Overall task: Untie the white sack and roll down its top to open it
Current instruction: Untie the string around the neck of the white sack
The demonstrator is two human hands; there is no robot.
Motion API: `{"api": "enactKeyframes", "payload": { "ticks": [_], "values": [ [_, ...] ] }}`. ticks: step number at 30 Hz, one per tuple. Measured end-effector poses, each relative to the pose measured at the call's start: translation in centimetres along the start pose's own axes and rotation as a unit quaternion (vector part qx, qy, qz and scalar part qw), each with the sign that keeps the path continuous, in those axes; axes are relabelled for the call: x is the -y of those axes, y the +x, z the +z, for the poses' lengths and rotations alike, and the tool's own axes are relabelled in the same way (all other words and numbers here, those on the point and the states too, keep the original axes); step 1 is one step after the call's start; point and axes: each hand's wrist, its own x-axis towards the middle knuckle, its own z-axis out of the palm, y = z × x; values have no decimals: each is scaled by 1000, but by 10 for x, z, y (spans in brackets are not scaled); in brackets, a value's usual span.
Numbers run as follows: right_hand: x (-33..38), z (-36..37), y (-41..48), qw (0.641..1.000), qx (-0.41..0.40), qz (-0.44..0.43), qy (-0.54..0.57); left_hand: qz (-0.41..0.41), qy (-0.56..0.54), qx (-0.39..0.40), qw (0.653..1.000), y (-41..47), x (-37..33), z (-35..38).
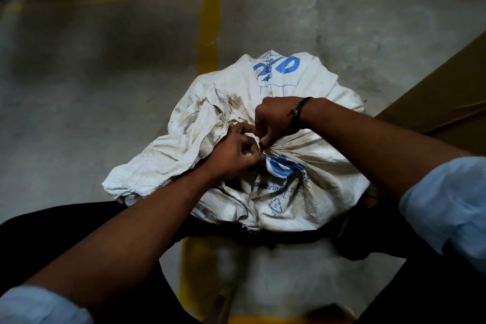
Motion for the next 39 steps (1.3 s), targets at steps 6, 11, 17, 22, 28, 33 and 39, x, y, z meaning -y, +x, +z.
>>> {"api": "enactKeyframes", "payload": {
  "ticks": [6,11,17,22,28,33,39],
  "values": [
    [-9,3,-3,998,-24,18,53,10,-43,8,999,-6,-2,0],
    [-12,3,-4,997,-26,18,68,-19,28,-91,995,2,-16,9],
    [-14,4,-6,997,-30,14,69,-45,83,-108,990,13,-27,10],
    [-14,4,-4,997,-33,14,68,-38,85,-101,990,9,-27,4],
    [-16,5,-3,997,-27,17,69,-14,143,-97,985,10,-35,4],
    [-14,5,-1,997,-28,14,73,-35,205,-102,973,9,-36,14],
    [-14,5,-1,996,-38,14,80,-71,169,-146,972,3,-37,32]
  ]
}}
